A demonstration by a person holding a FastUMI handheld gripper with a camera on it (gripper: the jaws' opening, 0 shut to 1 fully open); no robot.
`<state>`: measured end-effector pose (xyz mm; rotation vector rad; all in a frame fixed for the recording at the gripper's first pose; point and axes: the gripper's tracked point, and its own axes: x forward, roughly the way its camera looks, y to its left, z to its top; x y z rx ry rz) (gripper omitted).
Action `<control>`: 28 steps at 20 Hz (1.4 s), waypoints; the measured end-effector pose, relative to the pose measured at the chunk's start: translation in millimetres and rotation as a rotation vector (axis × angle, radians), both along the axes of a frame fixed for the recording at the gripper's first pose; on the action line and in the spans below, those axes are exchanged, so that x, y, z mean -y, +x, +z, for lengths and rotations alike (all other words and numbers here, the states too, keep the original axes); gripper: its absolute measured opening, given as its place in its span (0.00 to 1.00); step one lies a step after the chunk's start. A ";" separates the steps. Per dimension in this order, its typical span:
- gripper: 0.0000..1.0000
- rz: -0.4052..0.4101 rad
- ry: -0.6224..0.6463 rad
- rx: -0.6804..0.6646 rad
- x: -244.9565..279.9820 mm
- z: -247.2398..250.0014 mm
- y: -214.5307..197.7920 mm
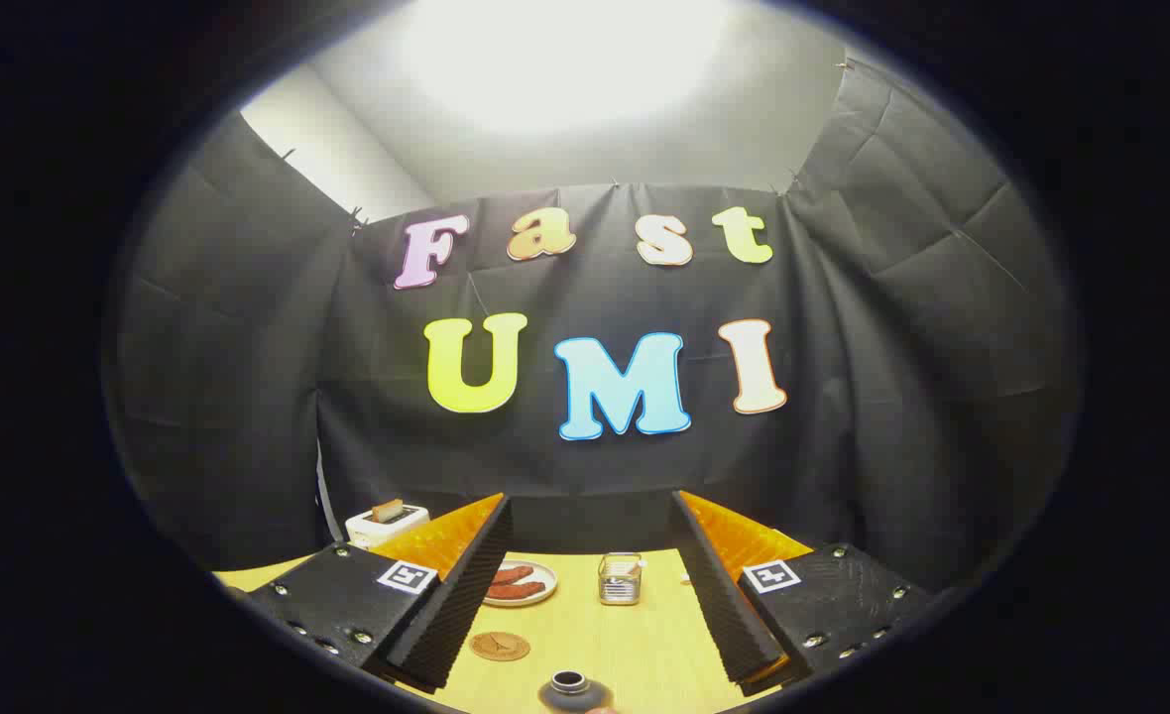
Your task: Take the bottle from table, then pour the juice into the cup, finally place the bottle on the coaster
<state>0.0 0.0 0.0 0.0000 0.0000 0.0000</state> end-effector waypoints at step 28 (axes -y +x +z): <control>0.97 0.009 -0.058 0.034 -2.6 3.3 -26.2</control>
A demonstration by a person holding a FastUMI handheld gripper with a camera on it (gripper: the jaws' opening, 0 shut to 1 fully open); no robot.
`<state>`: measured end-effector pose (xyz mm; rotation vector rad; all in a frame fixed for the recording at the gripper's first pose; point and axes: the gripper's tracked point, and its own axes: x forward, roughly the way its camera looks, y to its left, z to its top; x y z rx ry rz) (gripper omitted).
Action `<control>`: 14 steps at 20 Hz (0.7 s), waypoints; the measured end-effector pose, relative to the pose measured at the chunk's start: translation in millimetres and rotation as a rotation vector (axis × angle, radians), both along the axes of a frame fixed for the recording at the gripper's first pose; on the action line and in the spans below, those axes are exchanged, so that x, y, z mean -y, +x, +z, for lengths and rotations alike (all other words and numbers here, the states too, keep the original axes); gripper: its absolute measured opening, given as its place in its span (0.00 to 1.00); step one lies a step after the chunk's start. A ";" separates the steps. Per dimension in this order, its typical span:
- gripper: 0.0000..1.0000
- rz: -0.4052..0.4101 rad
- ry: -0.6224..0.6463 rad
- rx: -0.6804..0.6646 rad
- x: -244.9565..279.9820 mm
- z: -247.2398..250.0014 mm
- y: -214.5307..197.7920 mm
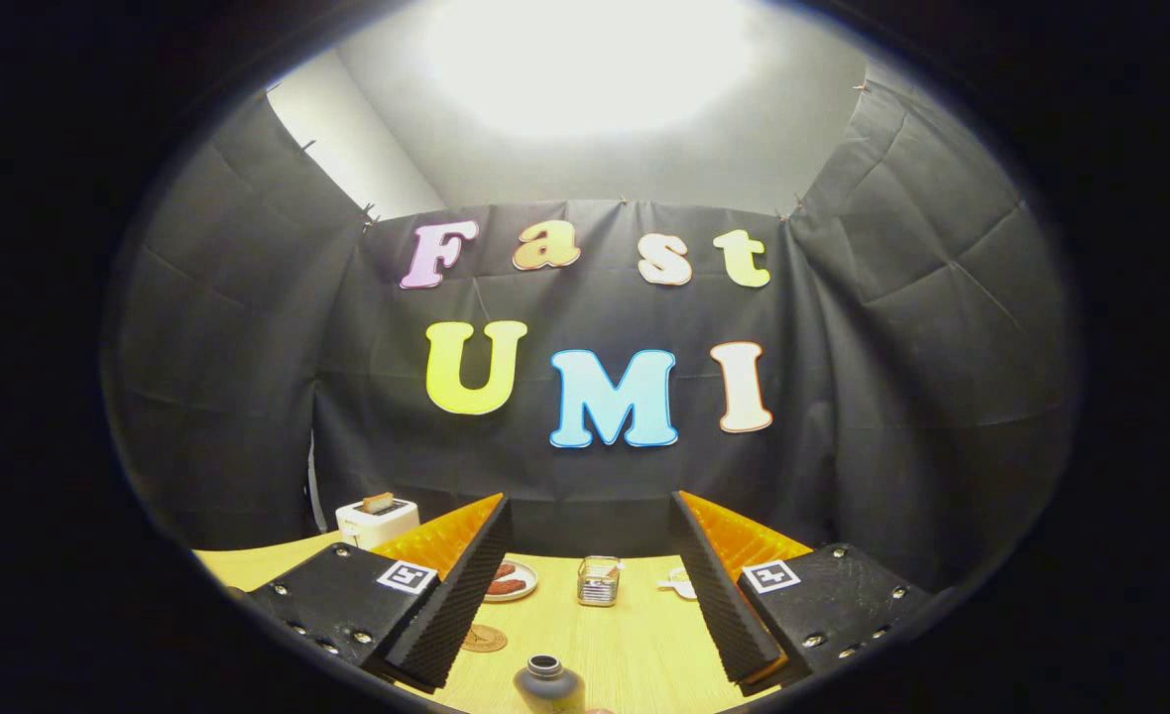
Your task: Take the bottle from table, then pour the juice into the cup, finally place the bottle on the coaster
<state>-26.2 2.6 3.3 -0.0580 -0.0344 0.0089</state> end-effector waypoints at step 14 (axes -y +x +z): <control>0.97 0.066 0.026 -0.122 -10.1 -89.7 15.2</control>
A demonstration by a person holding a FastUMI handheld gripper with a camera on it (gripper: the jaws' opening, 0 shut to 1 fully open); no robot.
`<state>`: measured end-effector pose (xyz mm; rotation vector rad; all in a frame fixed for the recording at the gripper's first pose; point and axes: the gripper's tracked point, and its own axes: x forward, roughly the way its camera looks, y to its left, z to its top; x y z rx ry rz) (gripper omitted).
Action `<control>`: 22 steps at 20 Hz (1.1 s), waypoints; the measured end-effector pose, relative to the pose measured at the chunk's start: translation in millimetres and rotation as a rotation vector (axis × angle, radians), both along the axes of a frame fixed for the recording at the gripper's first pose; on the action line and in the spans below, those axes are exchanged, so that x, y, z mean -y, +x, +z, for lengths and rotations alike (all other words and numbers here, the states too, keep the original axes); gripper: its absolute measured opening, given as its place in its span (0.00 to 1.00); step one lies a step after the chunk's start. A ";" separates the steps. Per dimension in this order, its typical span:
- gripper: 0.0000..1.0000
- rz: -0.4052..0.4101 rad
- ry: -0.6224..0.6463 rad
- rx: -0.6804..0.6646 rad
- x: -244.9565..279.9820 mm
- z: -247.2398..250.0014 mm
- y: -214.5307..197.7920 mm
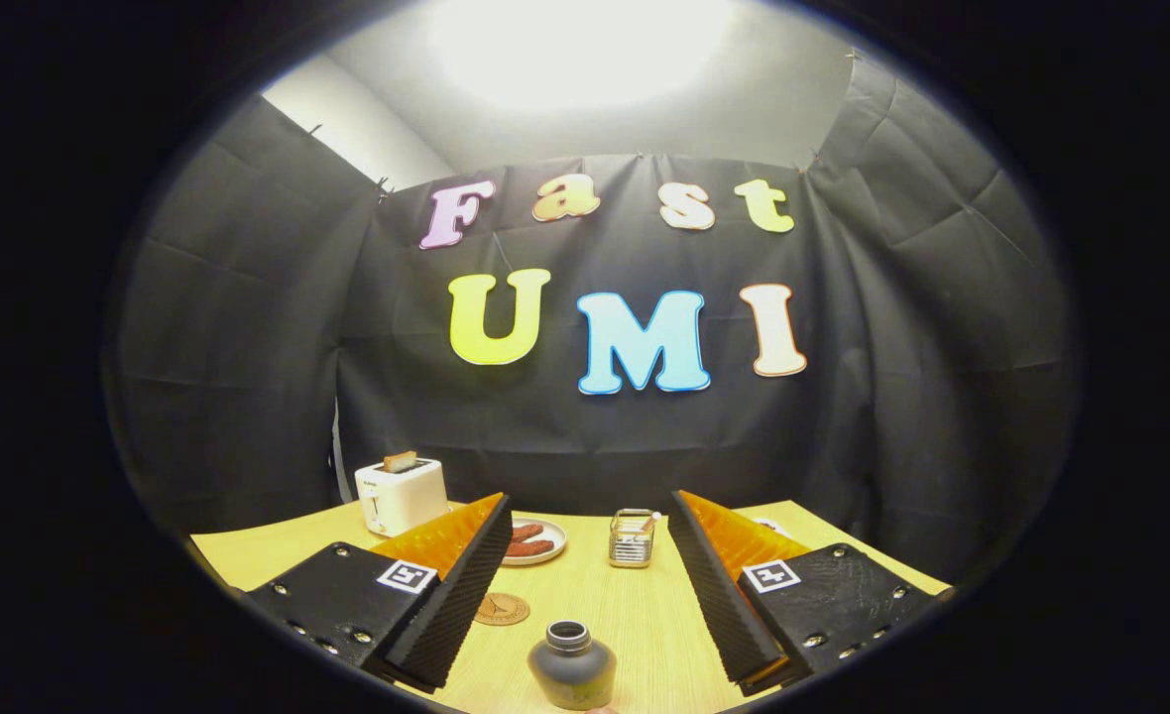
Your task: Take the bottle from table, then pour the juice into the cup, finally place the bottle on the coaster
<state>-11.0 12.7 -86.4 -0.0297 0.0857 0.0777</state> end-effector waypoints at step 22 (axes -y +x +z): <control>0.97 0.091 -0.044 -0.324 -7.4 -144.7 -24.8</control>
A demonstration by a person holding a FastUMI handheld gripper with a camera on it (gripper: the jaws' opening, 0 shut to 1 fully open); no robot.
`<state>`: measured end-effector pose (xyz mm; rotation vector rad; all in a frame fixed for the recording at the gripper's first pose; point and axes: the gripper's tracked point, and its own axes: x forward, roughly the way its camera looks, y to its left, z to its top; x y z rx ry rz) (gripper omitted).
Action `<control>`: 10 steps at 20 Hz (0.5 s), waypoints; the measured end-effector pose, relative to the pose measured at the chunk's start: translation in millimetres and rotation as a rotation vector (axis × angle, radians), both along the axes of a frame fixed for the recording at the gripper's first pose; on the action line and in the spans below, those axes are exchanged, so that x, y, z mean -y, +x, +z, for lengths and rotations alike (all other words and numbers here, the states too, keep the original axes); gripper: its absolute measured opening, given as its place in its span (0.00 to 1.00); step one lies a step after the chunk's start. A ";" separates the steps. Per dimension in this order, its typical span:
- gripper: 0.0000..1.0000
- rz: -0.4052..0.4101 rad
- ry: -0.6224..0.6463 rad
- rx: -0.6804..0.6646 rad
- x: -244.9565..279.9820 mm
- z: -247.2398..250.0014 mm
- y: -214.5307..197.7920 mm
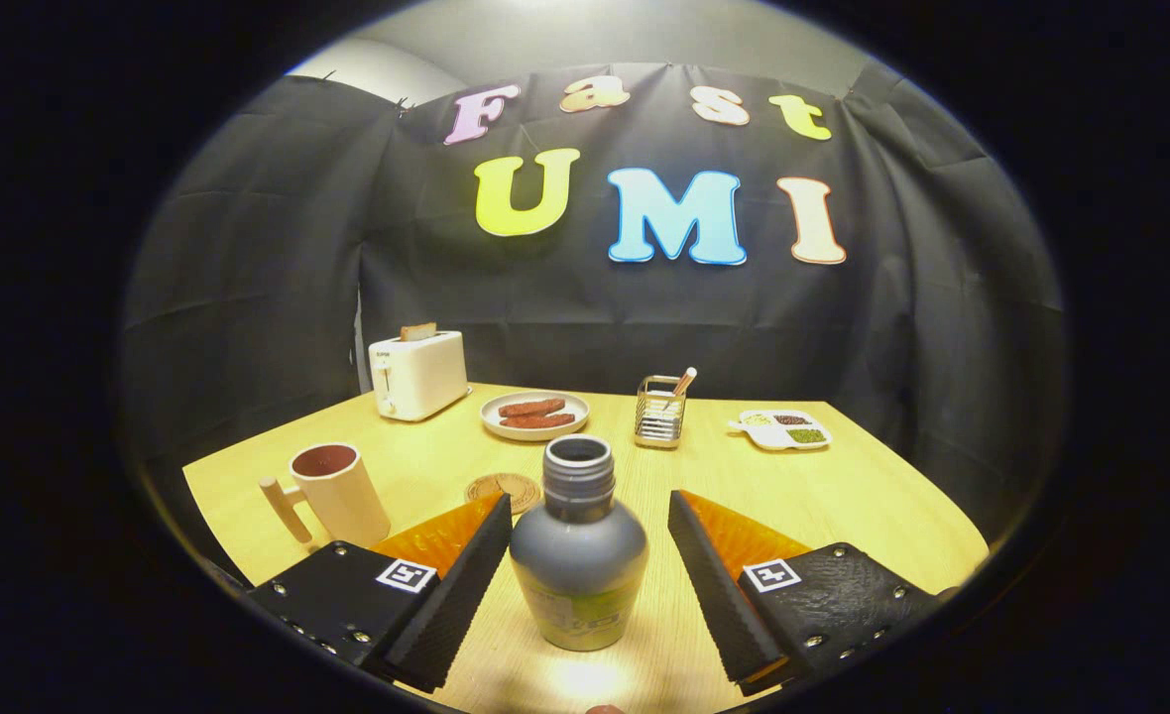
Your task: Take the bottle from table, then pour the juice into the cup, finally place the bottle on the coaster
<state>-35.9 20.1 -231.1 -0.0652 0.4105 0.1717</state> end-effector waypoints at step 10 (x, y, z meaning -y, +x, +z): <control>0.97 -0.020 0.010 -0.124 6.6 -41.2 -17.2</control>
